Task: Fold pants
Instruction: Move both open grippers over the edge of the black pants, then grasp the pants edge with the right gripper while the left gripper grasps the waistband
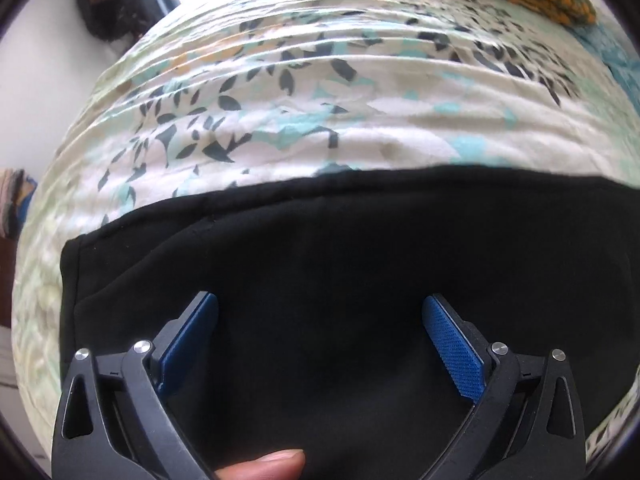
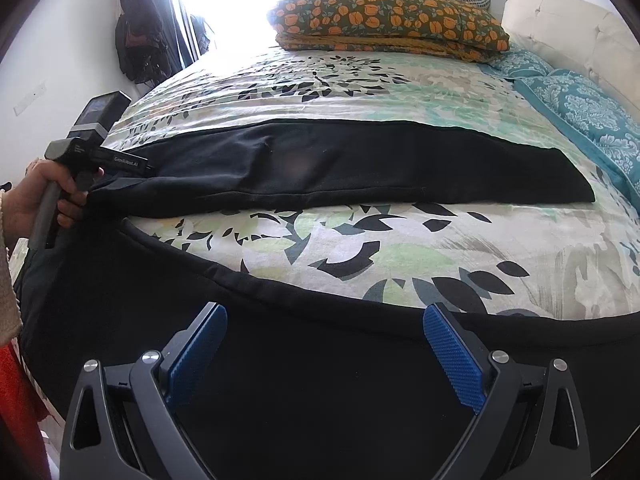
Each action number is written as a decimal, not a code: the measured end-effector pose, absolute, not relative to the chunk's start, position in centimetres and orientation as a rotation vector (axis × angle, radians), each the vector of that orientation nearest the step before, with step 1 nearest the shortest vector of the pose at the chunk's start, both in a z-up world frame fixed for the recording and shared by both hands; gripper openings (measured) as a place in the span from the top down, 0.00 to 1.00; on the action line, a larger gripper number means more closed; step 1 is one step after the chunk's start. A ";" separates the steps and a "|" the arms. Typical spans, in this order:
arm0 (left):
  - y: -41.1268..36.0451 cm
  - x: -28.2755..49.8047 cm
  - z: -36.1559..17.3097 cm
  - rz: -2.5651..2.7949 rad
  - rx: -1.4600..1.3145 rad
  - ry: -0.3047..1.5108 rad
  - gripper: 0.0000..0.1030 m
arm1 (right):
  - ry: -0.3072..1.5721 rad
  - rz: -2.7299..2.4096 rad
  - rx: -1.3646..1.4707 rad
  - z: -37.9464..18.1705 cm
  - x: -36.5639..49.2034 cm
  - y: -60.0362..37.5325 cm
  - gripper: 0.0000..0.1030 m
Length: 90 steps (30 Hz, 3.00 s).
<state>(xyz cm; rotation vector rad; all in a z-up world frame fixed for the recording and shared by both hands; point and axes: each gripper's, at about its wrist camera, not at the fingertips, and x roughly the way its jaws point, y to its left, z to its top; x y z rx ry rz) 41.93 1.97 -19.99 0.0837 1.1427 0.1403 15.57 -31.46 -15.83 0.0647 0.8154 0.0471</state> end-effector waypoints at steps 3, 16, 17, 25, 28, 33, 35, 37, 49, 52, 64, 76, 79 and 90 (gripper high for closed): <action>3.0 42.4 -19.0 0.184 0.017 1.175 0.01 | 0.817 0.024 0.094 -15.2 15.8 -33.0 0.05; 13.3 39.7 -19.5 0.260 -0.029 1.081 0.00 | 1.033 -0.025 0.099 -16.6 37.1 -45.4 0.00; 13.4 39.8 -19.4 0.267 -0.040 1.084 0.00 | 1.096 -0.065 0.095 -18.5 38.8 -46.5 0.00; 8.5 37.7 -17.6 0.219 0.059 1.034 0.02 | 1.013 -0.125 0.178 -16.5 39.4 -52.9 0.00; 8.0 38.3 -19.3 0.260 0.080 1.048 0.01 | 1.058 -0.151 0.167 -18.6 39.8 -55.4 0.00; 5.5 36.2 -15.4 0.193 -0.011 1.008 0.02 | 1.023 -0.285 0.206 -16.3 38.8 -60.4 0.00; 2.5 35.4 -14.7 0.100 -0.002 1.001 0.02 | 1.019 -0.312 0.205 -15.7 38.7 -62.3 0.00; -0.8 35.1 -14.6 0.030 0.025 0.986 0.02 | 1.032 -0.357 0.183 -15.7 39.1 -64.0 0.00; -5.2 36.8 -20.9 0.037 0.088 1.005 0.00 | 1.069 -0.415 0.309 -17.8 42.9 -69.3 0.32; -5.1 37.0 -20.8 0.030 0.077 1.008 0.00 | 1.016 -0.369 0.278 -15.8 42.1 -68.2 0.85; -3.1 33.1 -18.3 0.143 -0.044 1.154 0.02 | 0.719 -0.090 0.272 -5.3 23.8 -58.3 0.88; -3.8 28.6 -15.7 0.066 -0.114 1.221 0.02 | 0.614 -0.181 0.474 -10.7 8.0 -53.4 0.89; -5.1 30.2 -14.4 0.020 -0.186 1.196 0.02 | 0.607 -0.184 0.487 -11.3 7.7 -53.5 0.89; -8.3 39.6 -15.0 -0.126 -0.551 1.239 0.02 | 0.511 -0.255 0.471 -9.6 4.9 -55.4 0.89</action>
